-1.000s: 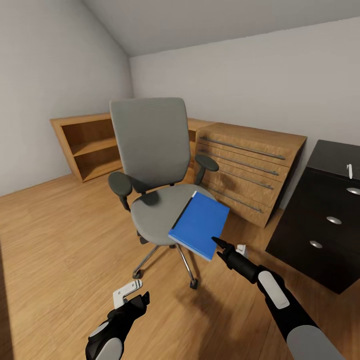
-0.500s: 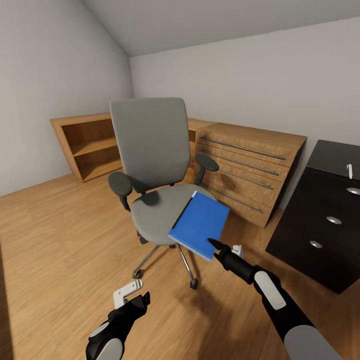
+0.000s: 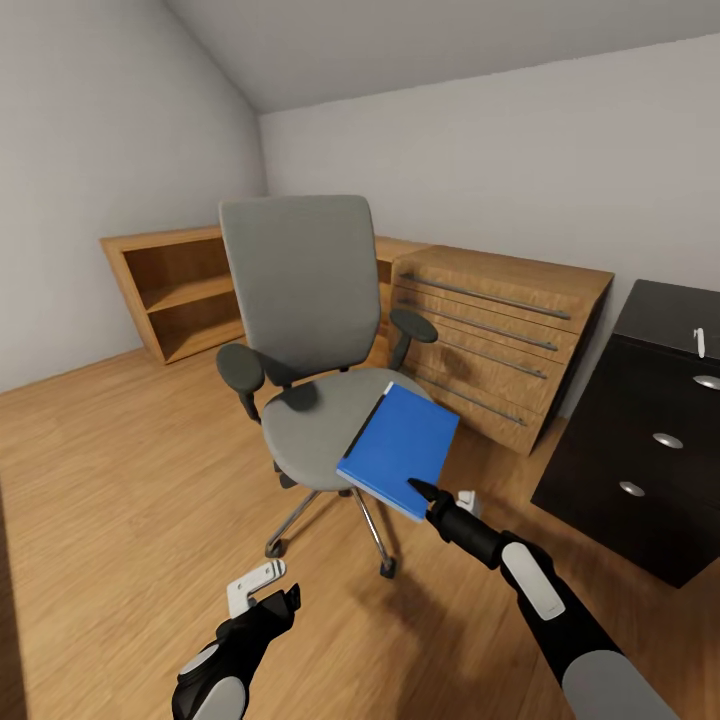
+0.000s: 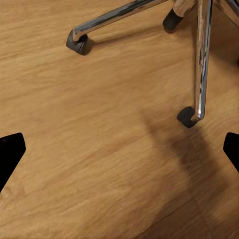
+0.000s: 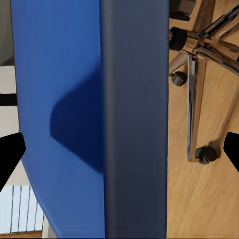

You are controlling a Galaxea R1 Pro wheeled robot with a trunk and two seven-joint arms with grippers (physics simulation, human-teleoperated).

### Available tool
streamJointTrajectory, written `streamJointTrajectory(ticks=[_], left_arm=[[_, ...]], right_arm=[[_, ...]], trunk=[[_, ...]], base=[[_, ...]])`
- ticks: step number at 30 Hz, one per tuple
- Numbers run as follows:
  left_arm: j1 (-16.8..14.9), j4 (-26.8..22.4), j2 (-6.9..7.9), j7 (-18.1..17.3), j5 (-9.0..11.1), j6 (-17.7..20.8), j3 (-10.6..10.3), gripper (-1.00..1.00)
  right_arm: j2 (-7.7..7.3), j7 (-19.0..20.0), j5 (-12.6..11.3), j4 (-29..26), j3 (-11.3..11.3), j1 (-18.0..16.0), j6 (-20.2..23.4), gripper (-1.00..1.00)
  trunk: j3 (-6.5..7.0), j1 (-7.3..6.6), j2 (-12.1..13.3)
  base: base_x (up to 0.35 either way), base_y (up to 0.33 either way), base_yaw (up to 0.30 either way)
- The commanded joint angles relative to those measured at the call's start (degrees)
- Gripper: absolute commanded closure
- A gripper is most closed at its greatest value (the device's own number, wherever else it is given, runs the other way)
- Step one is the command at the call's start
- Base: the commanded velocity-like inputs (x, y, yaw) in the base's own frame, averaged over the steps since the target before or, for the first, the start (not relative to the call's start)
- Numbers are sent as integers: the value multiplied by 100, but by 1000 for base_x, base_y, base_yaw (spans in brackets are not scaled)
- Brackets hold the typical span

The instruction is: In the bedroom, organize the workspace by keeping the computer under the desk, ensuring the monitor is on the desk, placing the keyboard on the desk next to the monitor, placing the mouse on the desk next to the keyboard, moving the folder from the swivel chair onto the desk next to the mouse, stacking the notebook on top of the folder with the pen on top of the notebook, and positioning the swivel chair next to the desk.

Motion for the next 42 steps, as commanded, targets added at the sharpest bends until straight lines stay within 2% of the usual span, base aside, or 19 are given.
streamJointTrajectory(ticks=[1, 7, 28, 35, 42], left_arm=[[-5, -8, 4, 41, 24, 17, -10, -100], [-5, -8, 4, 41, 28, 17, -10, -100], [-5, -1, 4, 41, 32, 15, -10, -100], [-5, -1, 4, 41, 33, 16, -10, -100], [-5, -1, 4, 41, 32, 15, -10, -100]], right_arm=[[-4, 2, -28, -1, 22, -3, 14, -100], [0, 3, -28, -11, 125, -3, 14, -100], [0, 20, -37, -30, 161, -3, 23, -100], [0, 21, -37, -33, 339, -3, 23, -100], [0, 21, -37, -33, 404, -3, 23, -100]], trunk=[[-5, -1, -2], [-5, -1, -2], [-5, -1, -2], [-5, -1, -2], [-5, -1, -2]], base=[[0, 0, 0], [0, 0, 0], [0, 0, 0], [0, 0, 0], [0, 0, 0]])
